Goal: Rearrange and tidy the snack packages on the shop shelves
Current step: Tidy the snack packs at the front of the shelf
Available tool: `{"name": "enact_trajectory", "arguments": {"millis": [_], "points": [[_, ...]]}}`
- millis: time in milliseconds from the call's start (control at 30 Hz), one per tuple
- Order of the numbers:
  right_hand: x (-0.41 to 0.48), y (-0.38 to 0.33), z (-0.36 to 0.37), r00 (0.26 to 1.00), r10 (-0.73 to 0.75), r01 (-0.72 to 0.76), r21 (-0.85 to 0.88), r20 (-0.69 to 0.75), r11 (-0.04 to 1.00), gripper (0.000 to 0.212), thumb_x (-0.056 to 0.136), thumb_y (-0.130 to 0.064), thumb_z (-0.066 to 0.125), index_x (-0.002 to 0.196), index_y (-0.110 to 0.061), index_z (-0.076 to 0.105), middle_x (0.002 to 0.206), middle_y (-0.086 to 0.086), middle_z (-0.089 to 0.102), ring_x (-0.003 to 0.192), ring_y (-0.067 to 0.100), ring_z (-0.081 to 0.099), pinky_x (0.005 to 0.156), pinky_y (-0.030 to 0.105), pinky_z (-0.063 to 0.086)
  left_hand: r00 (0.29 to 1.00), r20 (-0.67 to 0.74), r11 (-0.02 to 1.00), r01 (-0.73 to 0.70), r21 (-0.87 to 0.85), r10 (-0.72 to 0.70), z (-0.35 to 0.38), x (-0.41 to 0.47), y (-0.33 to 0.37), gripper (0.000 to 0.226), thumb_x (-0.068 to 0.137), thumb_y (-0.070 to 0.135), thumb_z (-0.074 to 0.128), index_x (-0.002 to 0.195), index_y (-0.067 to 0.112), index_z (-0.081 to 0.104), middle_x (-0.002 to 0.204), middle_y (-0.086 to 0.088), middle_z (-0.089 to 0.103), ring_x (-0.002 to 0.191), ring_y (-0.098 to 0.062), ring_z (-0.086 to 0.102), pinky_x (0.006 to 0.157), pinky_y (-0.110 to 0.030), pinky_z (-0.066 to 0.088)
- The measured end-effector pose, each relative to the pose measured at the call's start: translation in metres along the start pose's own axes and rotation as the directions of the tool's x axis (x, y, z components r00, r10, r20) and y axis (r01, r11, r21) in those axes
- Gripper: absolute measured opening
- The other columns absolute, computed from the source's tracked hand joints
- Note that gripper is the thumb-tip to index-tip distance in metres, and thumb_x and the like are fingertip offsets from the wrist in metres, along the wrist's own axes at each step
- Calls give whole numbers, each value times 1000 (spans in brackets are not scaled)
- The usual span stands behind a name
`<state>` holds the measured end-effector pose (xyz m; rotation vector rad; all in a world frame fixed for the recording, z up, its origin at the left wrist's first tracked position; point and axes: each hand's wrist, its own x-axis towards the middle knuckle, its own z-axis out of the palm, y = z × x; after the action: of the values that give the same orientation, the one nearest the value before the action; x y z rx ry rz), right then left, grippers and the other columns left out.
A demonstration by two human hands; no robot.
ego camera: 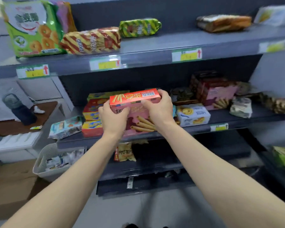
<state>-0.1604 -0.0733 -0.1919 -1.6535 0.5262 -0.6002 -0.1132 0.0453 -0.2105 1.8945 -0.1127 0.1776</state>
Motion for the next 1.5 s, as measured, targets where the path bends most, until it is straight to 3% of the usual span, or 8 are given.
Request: {"name": "enact_trajectory", "arguments": {"millis": [167,333,533,833,1000,1233,1367,1500], "points": [[25,11,-105,981,15,-19,-21,-194,1000,58,82,-22,71,133,-13,45,126,2,43,99,10,49,83,17,41,973,219,997,-67,-46,75,94,-23,47,56,75,29,67,126,12,52,114,-6,42,115,-29,49,102,-44,42],[53,28,-183,932,47,-57,-17,-358,998,68,71,-28,74,132,-15,48,126,7,53,113,21,56,97,42,48,911,392,985,-70,-160,129,176,-41,76,39,85,17,61,122,11,55,115,-7,47,106,-21,54,93,-36,49],[103,54,-250,884,91,-92,20,-458,996,73,64,-31,74,131,-21,48,125,5,55,111,20,59,94,44,51,844,521,976,-15,-217,129,262,-43,95,47,81,25,60,127,16,56,122,-9,52,108,-22,58,96,-42,50],[192,91,-298,902,230,-143,250,-366,958,60,80,5,65,134,-12,45,122,11,61,108,25,62,93,41,52,847,531,996,29,-89,23,357,-11,106,53,94,16,54,144,13,37,148,-6,35,132,-23,42,110,-32,34],[227,109,-310,916,306,-205,353,-260,913,50,77,13,57,122,-8,50,106,16,67,97,34,66,88,46,54,857,516,999,10,-32,8,387,-4,99,48,92,14,54,139,12,44,134,-7,54,107,-20,61,93,-30,50],[262,131,-330,929,325,-289,204,-175,935,42,77,15,54,112,-9,55,82,0,64,72,14,63,60,19,53,894,434,993,121,-3,-108,419,-4,96,45,91,8,54,135,5,49,133,-11,56,121,-27,54,106,-37,41],[274,139,-344,935,319,-302,123,-155,945,35,75,11,58,104,-7,55,91,8,65,95,30,64,89,39,52,904,397,986,169,3,-157,440,-7,92,40,89,8,55,129,2,54,128,-19,59,119,-37,53,104,-46,42],[282,143,-353,951,287,-284,42,-114,958,30,76,13,56,97,-8,59,81,3,63,87,25,61,83,34,49,912,356,976,216,6,-204,451,-14,83,35,89,6,54,123,1,58,120,-19,63,109,-35,59,96,-41,46]]}}
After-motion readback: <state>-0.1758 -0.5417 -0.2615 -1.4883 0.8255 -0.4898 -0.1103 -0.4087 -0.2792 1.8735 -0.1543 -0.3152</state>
